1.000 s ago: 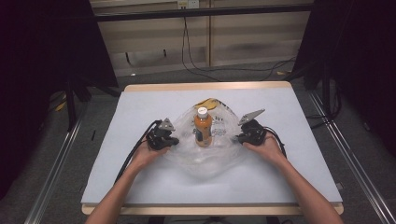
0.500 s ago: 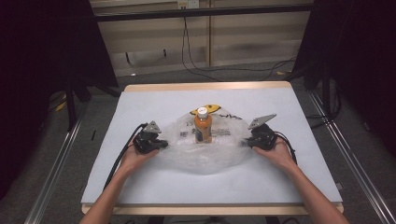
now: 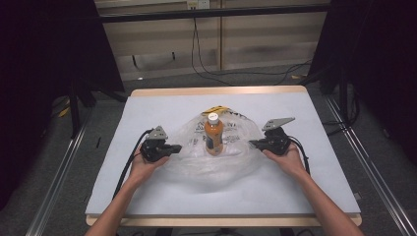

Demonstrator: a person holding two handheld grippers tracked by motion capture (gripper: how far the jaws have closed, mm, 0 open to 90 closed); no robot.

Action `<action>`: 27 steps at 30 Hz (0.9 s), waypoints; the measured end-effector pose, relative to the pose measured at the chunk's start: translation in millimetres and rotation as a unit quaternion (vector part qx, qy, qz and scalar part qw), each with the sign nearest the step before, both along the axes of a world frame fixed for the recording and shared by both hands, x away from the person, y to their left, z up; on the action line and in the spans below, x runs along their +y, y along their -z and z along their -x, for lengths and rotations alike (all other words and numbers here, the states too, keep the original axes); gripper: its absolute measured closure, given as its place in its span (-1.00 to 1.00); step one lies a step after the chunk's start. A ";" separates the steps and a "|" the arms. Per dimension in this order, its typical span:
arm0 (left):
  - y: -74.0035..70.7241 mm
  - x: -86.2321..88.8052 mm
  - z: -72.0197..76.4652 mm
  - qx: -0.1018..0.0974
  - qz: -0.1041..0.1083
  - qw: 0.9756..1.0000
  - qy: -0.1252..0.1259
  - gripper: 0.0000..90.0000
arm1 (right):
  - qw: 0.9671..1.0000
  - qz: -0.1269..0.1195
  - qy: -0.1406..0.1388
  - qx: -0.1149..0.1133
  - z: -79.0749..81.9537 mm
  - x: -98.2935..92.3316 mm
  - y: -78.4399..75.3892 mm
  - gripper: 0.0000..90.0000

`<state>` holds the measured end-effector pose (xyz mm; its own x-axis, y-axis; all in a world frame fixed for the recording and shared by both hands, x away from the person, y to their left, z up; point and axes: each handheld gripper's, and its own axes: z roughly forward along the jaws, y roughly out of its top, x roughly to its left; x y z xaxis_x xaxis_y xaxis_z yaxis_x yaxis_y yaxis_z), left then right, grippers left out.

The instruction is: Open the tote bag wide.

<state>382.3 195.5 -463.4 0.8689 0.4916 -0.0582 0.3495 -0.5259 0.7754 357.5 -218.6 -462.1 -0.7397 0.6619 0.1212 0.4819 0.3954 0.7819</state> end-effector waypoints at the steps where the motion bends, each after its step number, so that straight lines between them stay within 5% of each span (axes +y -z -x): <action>1: -1.6 -0.8 1.6 -0.004 0.003 1.000 -0.001 1.00 | 1.000 0.000 0.000 0.000 0.0 0.0 0.0 1.00; 2: -4.0 -1.0 3.2 -0.011 -0.008 1.000 0.000 1.00 | 1.000 -0.016 0.006 -0.005 2.5 -5.9 -6.1 1.00; 6: -9.1 -1.1 7.6 -0.021 0.008 1.000 -0.001 1.00 | 0.999 -0.040 0.016 -0.012 5.7 -15.2 -13.1 1.00; 13: -24.7 8.9 15.2 -0.030 0.073 0.997 -0.014 1.00 | 0.996 -0.077 0.030 -0.035 15.5 -27.1 -29.4 1.00; 15: -30.3 11.1 20.8 -0.049 0.074 0.996 -0.017 1.00 | 0.994 -0.093 0.036 -0.051 22.8 -29.0 -34.2 0.95; 17: -34.7 13.8 29.9 -0.060 0.095 0.993 -0.025 0.86 | 0.992 -0.097 0.045 -0.066 31.0 -29.3 -38.3 0.62; 21: -37.1 19.0 43.3 -0.082 0.100 0.991 -0.025 0.69 | 0.990 -0.105 0.043 -0.081 46.7 -31.2 -42.6 0.26; 22: -37.4 19.3 45.3 -0.084 0.102 0.991 -0.029 0.42 | 0.988 -0.109 0.056 -0.091 53.6 -31.8 -43.2 -0.08; 27: -42.2 21.3 57.6 -0.095 0.113 0.988 -0.049 -0.11 | 0.984 -0.114 0.078 -0.116 61.2 -32.5 -45.0 -0.64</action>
<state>324.8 216.8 -421.2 0.8233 0.5674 -0.0162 0.2271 -0.3032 0.9255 296.3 -251.1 -417.1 -0.6572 0.7442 0.1195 0.3216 0.1334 0.9374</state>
